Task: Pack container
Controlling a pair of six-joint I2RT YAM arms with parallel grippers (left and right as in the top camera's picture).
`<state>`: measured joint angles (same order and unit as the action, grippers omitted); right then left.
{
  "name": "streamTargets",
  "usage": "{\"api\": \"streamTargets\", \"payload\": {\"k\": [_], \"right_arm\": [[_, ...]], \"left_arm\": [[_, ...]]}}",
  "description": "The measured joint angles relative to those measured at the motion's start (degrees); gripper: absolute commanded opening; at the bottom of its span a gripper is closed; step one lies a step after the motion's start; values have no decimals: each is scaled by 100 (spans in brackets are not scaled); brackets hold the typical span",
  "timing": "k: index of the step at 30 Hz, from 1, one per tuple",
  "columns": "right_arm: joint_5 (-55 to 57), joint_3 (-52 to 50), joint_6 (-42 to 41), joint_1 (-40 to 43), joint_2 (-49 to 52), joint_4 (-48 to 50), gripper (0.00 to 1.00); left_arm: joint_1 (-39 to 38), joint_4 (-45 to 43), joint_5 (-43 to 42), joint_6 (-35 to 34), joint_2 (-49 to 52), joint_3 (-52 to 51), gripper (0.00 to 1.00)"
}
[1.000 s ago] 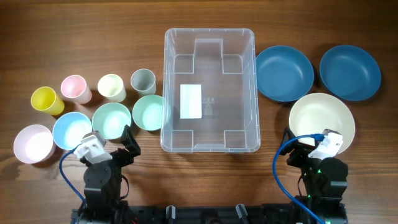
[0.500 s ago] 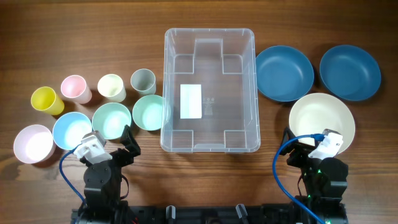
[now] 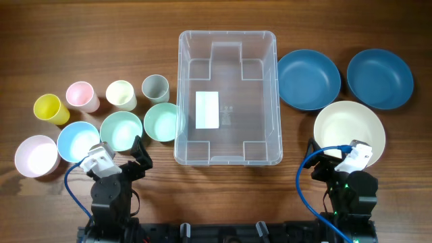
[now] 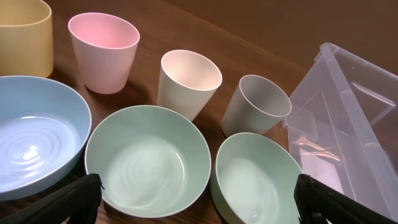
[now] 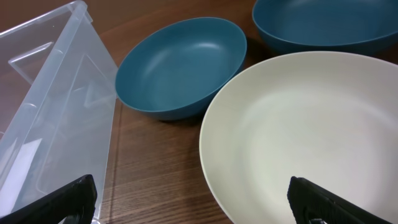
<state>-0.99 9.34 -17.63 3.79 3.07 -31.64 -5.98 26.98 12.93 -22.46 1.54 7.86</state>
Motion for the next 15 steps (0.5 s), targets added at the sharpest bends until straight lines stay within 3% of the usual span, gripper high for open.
{"api": "streamTargets", "payload": {"k": [15], "right_arm": [[0,0,0,0,0,0,100]], "left_arm": [[0,0,0,0,0,0,100]]}}
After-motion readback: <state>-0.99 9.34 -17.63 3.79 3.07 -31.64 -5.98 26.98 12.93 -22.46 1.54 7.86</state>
